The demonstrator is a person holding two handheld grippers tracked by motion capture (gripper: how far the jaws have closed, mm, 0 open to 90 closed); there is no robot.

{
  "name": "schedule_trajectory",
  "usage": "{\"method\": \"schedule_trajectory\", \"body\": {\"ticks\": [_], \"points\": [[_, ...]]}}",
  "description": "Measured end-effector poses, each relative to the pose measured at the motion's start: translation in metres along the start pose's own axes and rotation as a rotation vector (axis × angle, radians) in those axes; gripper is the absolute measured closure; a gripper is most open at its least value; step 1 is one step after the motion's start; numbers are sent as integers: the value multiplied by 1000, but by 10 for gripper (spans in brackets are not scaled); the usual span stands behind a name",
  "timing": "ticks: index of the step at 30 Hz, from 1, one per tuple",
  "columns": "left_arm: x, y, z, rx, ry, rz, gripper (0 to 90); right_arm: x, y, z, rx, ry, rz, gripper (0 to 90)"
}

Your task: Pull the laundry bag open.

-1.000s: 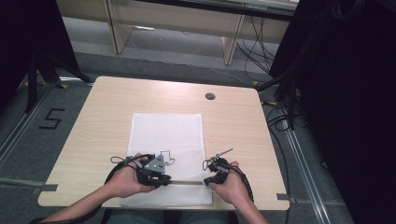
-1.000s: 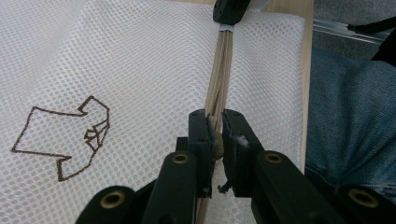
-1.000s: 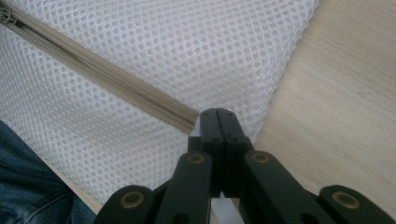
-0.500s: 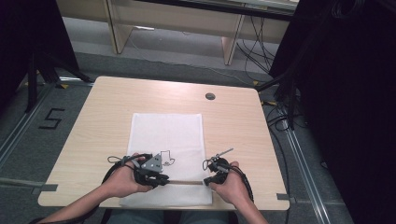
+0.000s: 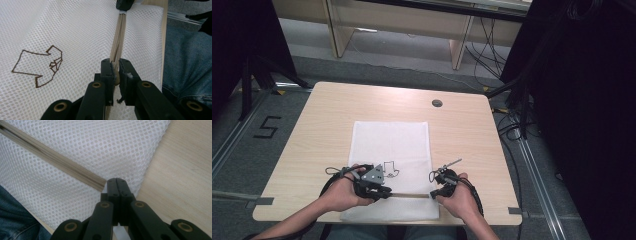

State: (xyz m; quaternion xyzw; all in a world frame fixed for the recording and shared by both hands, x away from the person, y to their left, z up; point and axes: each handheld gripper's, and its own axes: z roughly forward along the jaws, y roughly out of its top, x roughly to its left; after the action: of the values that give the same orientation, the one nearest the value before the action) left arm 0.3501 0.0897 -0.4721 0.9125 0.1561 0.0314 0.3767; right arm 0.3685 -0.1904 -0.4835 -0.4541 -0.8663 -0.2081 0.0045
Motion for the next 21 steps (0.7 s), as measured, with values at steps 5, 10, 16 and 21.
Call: {"method": "schedule_trajectory", "body": {"ticks": [5,10,16,21], "points": [[0,-1,-1,1,4,3,819,1,0,0,-4,1,6,900],[1,-4,-4,-6,5,-15,819,1,0,0,3,-1,3,900],[1,-5,-6,7,13,2,818,1,0,0,1,-3,-1,900],[1,-6,-8,-4,8,-19,819,1,0,0,0,-3,0,900]]}}
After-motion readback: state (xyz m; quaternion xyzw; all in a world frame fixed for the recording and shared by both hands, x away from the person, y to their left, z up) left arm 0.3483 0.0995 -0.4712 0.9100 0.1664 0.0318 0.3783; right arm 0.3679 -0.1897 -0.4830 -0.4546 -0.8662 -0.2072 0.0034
